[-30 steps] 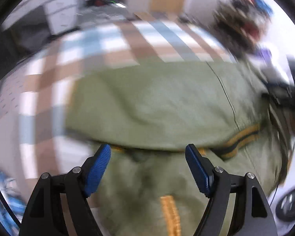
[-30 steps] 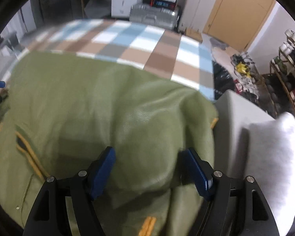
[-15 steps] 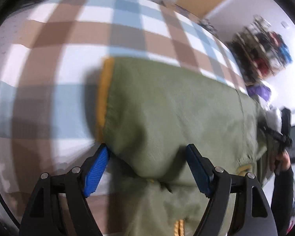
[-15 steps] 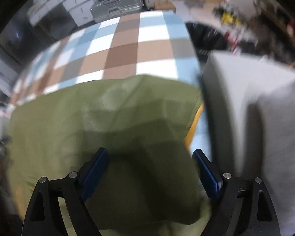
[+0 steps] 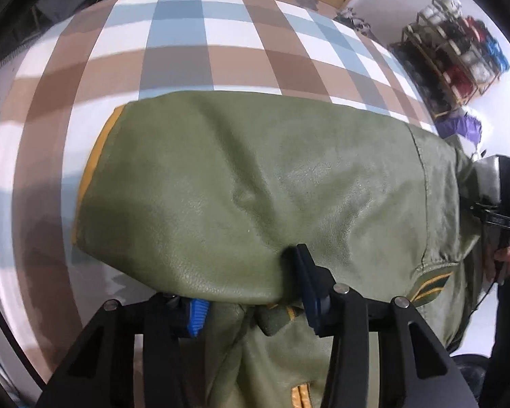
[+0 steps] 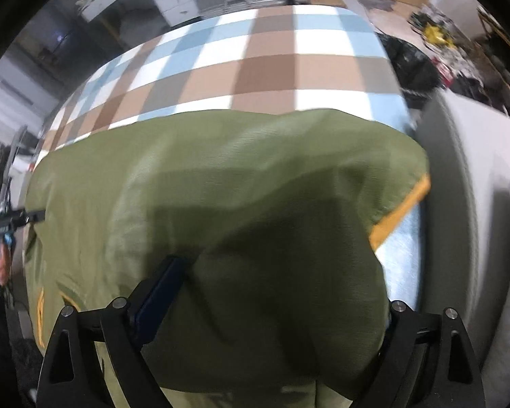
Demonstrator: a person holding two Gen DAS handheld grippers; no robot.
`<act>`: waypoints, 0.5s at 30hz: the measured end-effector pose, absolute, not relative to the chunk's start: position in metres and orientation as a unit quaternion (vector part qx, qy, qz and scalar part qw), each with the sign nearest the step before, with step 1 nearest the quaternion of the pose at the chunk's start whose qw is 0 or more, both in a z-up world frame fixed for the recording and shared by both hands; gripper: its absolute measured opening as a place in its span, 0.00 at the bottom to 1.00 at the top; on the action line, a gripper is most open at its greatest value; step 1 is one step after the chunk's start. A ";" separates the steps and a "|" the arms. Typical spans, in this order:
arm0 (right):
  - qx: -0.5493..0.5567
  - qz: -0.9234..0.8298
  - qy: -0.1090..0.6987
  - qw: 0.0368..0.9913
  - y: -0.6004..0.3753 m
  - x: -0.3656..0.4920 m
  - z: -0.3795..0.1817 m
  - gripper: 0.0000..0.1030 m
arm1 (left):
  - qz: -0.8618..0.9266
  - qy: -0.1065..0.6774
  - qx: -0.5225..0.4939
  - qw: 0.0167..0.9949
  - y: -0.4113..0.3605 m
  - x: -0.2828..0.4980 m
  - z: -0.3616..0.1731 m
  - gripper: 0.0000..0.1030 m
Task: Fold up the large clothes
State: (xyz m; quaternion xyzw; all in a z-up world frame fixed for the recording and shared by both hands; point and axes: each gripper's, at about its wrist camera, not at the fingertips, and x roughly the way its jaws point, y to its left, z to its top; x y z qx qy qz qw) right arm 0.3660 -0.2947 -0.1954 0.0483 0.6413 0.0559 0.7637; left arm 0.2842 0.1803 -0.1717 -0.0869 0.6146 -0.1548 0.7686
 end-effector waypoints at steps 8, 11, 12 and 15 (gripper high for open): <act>0.035 0.073 0.614 0.785 -0.247 0.408 -0.205 0.89 | -0.076 0.586 -0.063 0.804 0.219 0.352 -0.167 0.33; 0.045 0.067 0.600 0.796 -0.241 0.430 -0.207 0.89 | -0.058 0.572 -0.082 0.814 0.236 0.355 -0.169 0.35; 0.042 0.068 0.600 0.796 -0.240 0.434 -0.209 0.88 | -0.061 0.570 -0.081 0.815 0.237 0.352 -0.171 0.35; -0.002 0.073 0.595 0.801 -0.248 0.431 -0.206 0.87 | -0.071 0.556 -0.036 0.828 0.230 0.321 -0.174 0.35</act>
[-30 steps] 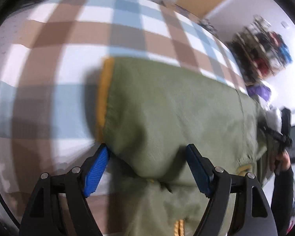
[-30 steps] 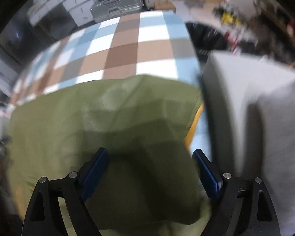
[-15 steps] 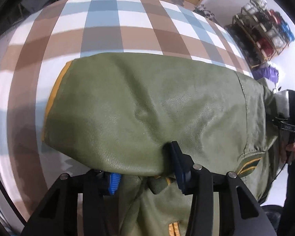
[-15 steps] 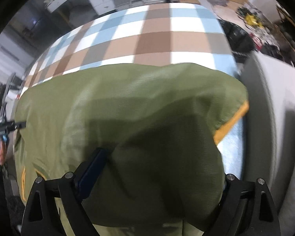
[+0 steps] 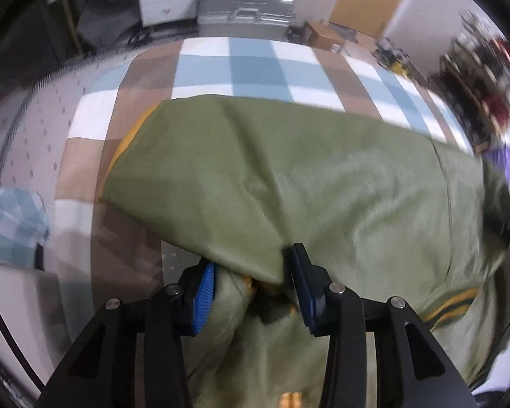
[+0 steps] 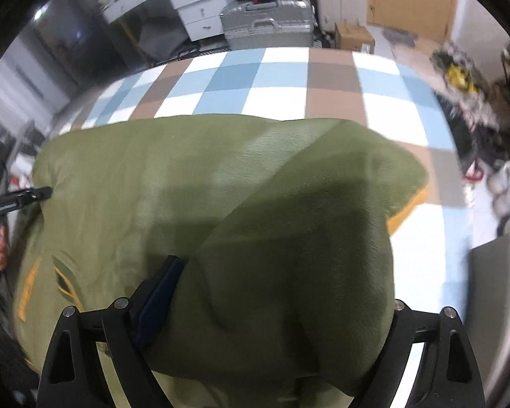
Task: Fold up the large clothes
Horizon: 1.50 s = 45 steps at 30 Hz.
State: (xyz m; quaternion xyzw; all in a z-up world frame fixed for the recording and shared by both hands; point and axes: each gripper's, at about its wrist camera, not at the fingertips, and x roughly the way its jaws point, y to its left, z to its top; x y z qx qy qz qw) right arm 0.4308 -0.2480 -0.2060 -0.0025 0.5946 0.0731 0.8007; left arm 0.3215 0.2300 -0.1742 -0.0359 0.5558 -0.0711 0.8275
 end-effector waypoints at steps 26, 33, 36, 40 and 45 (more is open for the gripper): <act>-0.070 0.170 0.463 0.867 -0.138 0.203 -0.145 0.74 | -0.054 0.474 0.068 0.876 0.189 0.069 -0.139 0.62; 0.033 0.221 0.375 0.900 -0.115 0.106 -0.108 0.93 | -0.063 0.450 -0.054 0.889 0.218 0.006 -0.145 0.77; 0.061 0.210 0.313 0.924 -0.107 0.075 -0.098 1.00 | -0.073 0.456 -0.085 0.883 0.222 -0.001 -0.162 0.78; 0.094 0.177 0.211 0.957 -0.105 0.033 -0.089 1.00 | -0.104 0.465 -0.126 0.870 0.223 0.004 -0.187 0.78; 0.032 0.068 0.058 0.995 -0.097 -0.008 -0.073 1.00 | -0.168 0.441 -0.190 0.861 0.217 0.013 -0.190 0.78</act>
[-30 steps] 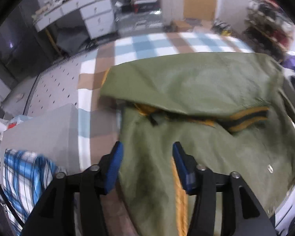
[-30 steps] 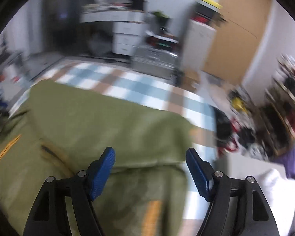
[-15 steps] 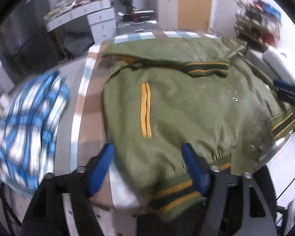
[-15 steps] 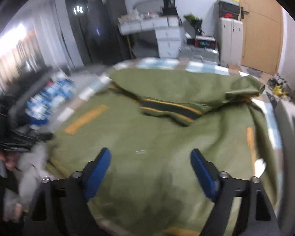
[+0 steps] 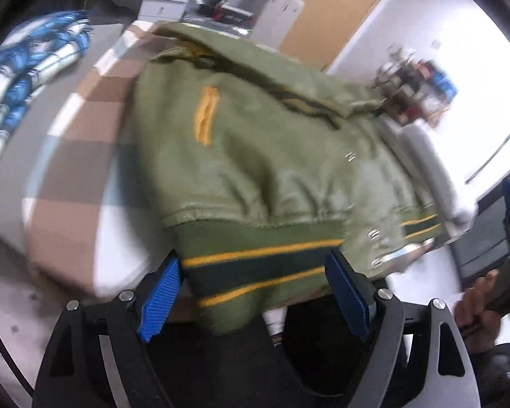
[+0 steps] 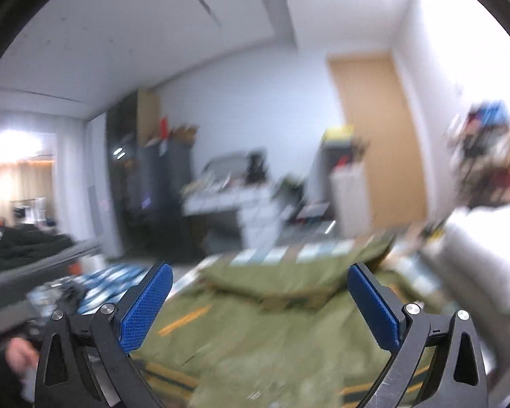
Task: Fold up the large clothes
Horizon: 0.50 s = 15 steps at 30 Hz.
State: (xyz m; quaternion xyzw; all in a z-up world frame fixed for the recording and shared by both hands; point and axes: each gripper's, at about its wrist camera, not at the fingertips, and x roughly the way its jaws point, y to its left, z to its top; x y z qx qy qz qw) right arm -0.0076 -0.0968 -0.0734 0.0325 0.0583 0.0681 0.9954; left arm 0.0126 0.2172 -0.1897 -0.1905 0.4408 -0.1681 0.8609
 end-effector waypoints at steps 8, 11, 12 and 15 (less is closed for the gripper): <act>0.019 -0.025 -0.112 0.993 -0.086 -0.037 -0.046 1.00 | -0.294 0.379 -0.321 0.817 0.228 0.036 -0.185 0.78; 0.020 -0.016 -0.073 0.997 -0.082 -0.022 -0.053 1.00 | -0.337 0.329 -0.321 0.822 0.224 0.029 -0.168 0.78; 0.028 -0.006 -0.050 0.998 -0.083 -0.016 -0.059 1.00 | -0.342 0.319 -0.312 0.827 0.221 0.027 -0.164 0.78; 0.065 0.028 0.028 0.997 -0.089 -0.001 -0.075 1.00 | -0.322 0.337 -0.291 0.835 0.215 0.029 -0.171 0.79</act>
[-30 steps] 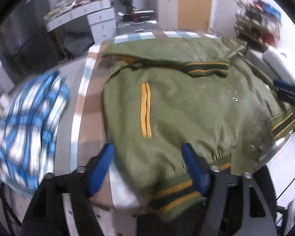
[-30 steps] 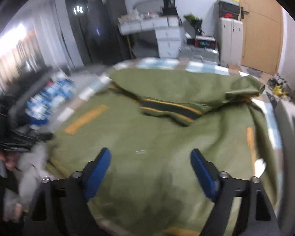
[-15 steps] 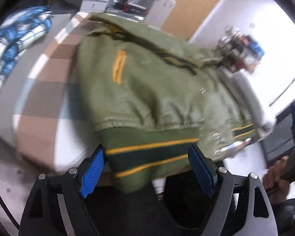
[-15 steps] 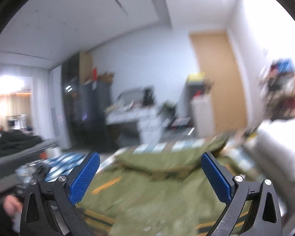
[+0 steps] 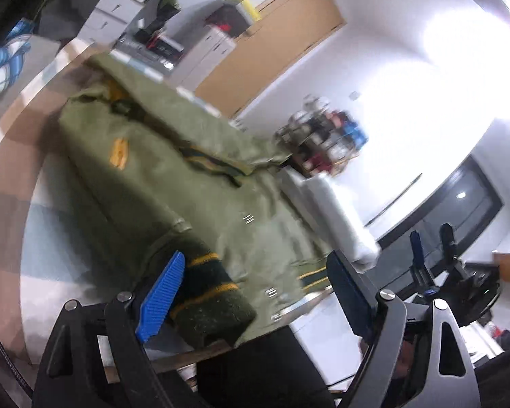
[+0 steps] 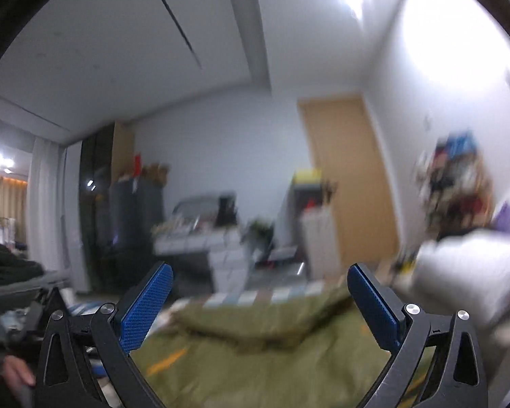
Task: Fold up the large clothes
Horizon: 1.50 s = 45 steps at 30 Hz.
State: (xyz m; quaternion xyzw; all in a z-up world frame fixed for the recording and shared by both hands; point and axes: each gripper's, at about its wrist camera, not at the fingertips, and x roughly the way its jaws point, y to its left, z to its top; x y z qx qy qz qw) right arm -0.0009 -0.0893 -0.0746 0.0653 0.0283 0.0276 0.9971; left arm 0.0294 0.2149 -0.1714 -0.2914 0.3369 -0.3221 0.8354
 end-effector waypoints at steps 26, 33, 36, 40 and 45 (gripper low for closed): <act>0.157 -0.088 0.417 0.891 -0.282 0.057 -0.152 1.00 | -0.120 0.447 -0.110 0.879 0.205 0.023 -0.187 0.10; 0.195 -0.032 0.478 0.856 -0.289 0.078 -0.189 0.43 | -0.096 0.453 -0.104 0.880 0.202 0.022 -0.184 0.10; 0.167 -0.026 0.470 0.866 -0.281 0.071 -0.184 0.14 | -0.091 0.452 -0.095 0.882 0.197 0.021 -0.182 0.10; 0.189 -0.004 0.444 0.876 -0.284 0.049 -0.167 0.09 | -0.094 0.453 -0.092 0.882 0.196 0.015 -0.180 0.08; 0.168 0.049 0.432 0.885 -0.270 0.021 -0.151 0.07 | -0.093 0.443 -0.073 0.889 0.195 -0.002 -0.175 0.06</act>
